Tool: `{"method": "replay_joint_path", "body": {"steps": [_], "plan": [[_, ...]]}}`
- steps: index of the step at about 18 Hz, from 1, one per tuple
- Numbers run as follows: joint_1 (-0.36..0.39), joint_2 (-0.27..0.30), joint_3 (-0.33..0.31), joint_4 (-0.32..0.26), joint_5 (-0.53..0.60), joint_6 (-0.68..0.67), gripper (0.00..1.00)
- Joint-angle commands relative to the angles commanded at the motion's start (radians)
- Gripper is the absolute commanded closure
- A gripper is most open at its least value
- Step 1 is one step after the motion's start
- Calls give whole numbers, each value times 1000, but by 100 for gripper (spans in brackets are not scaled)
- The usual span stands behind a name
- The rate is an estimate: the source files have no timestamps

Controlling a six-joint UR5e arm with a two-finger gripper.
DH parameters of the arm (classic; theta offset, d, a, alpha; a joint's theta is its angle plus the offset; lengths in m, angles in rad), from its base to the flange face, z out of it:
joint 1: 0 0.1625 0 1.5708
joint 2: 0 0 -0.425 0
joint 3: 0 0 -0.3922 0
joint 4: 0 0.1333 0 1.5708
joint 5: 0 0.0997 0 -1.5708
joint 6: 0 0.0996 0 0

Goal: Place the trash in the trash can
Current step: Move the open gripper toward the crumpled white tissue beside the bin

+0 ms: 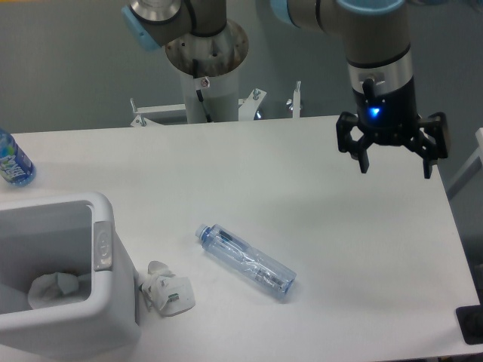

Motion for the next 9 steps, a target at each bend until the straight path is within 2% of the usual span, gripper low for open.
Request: {"method": "replay_joint_path", "body": {"steps": [4,6,9], "plan": [[-34,-17,0,2,2,-12,0],[-43,-20,-20,11,0,-35,0],[-64,-20,-66,109,-2,-122,0]]}}
